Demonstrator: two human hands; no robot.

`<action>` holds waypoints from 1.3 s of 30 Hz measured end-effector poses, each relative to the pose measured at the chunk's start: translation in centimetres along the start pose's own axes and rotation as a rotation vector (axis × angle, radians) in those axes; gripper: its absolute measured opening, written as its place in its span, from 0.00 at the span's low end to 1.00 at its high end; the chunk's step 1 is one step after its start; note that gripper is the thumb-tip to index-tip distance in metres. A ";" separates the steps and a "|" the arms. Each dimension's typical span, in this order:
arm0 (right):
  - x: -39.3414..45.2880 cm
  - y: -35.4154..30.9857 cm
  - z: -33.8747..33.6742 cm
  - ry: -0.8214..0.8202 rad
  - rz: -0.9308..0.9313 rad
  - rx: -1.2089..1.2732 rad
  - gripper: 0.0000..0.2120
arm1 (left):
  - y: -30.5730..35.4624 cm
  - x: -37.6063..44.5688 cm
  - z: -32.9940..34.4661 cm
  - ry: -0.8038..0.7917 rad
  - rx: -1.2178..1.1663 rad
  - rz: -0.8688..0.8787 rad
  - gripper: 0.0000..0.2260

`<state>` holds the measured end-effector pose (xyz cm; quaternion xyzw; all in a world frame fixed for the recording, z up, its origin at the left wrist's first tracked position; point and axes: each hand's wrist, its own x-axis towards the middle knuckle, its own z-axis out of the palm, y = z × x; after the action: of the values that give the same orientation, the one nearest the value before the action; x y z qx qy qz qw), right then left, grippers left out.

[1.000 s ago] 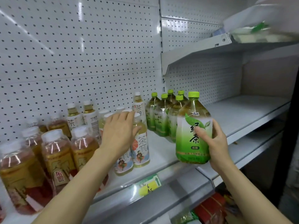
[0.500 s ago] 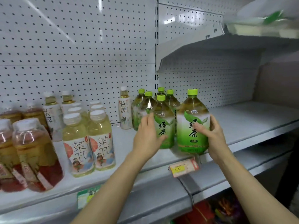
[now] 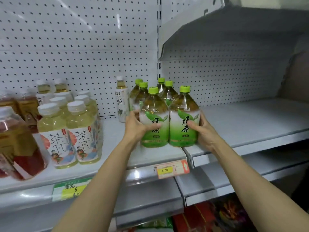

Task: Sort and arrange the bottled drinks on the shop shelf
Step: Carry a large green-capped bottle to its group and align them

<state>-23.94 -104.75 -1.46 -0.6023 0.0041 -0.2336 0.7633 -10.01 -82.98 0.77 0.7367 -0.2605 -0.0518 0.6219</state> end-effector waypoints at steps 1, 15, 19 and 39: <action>0.1 0.0 -0.2 -0.033 0.016 -0.024 0.46 | 0.5 -0.7 -0.2 0.021 -0.019 -0.009 0.48; 2.3 -0.4 -2.0 -0.248 0.149 -0.213 0.50 | -0.6 -0.7 -1.1 -0.043 0.134 0.108 0.63; 3.5 -1.2 -2.0 -0.378 0.226 -0.209 0.53 | -0.7 1.2 -2.0 -0.285 -0.021 0.010 0.68; 2.5 0.3 0.0 -0.285 0.169 -0.160 0.41 | -1.0 0.3 -2.5 -0.315 -0.173 0.068 0.53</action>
<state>-21.62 -105.56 -1.06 -0.6855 -0.0351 -0.0798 0.7228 -8.45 -80.75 0.45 0.6541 -0.3740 -0.1678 0.6358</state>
